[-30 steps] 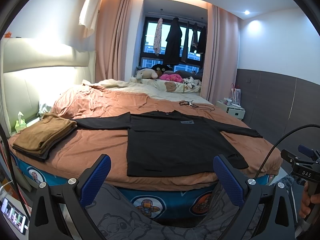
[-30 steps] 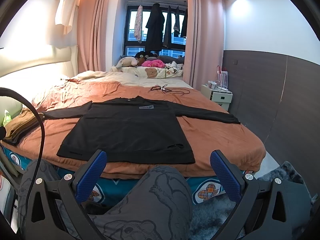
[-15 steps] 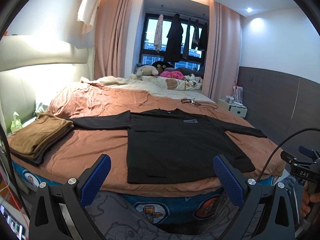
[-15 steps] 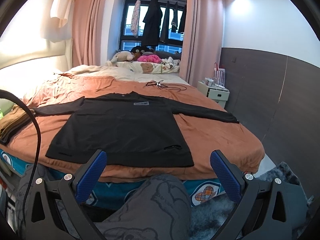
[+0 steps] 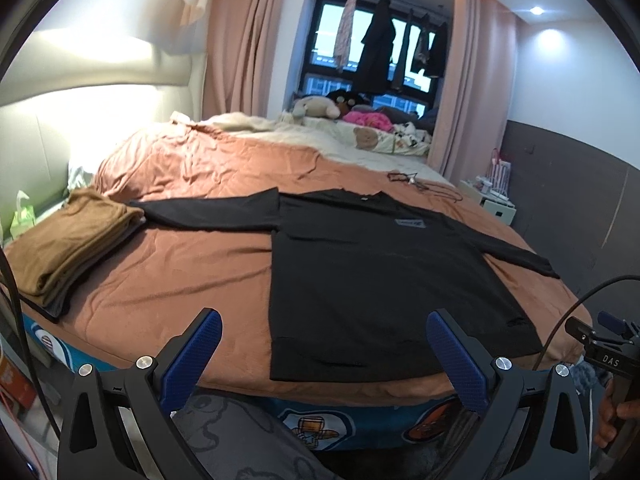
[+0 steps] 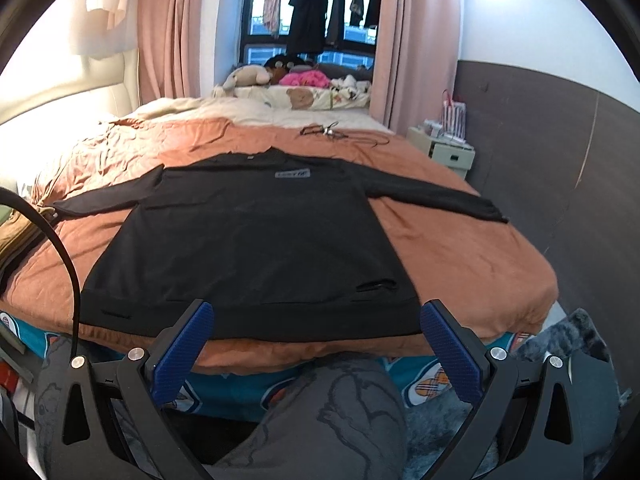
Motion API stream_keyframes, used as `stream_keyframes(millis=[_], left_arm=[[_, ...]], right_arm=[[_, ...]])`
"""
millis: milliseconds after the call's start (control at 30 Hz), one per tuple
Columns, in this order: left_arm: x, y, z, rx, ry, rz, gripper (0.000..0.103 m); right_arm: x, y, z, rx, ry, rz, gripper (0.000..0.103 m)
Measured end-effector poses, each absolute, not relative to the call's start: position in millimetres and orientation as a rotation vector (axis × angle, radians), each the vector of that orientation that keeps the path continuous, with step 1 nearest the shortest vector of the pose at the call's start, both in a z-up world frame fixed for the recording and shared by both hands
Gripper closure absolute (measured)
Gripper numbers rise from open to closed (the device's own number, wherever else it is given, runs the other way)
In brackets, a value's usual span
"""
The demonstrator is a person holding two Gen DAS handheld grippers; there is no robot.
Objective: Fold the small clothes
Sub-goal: 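Move both tools toward the black shirt's sleeves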
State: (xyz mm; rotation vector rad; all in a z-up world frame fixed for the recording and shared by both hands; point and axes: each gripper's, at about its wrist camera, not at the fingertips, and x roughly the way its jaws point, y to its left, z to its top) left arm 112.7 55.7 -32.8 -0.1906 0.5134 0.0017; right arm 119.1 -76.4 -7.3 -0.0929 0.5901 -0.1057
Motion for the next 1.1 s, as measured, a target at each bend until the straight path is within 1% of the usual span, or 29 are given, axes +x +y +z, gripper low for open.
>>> stream_keyframes(millis=[600, 967, 1100], left_arm=[[191, 126, -63, -0.281, 0.591, 0.144, 0.0], [233, 186, -62, -0.347, 0.599, 0.286, 0.001], [249, 209, -62, -0.363, 0.598, 0.327, 0.004]], right_arm=[[212, -90, -1, -0.094, 0.662, 0.025, 0.0], [258, -97, 1, -0.074, 0.688, 0.149, 0.0], [273, -94, 1, -0.082, 0.688, 0.179, 0.0]])
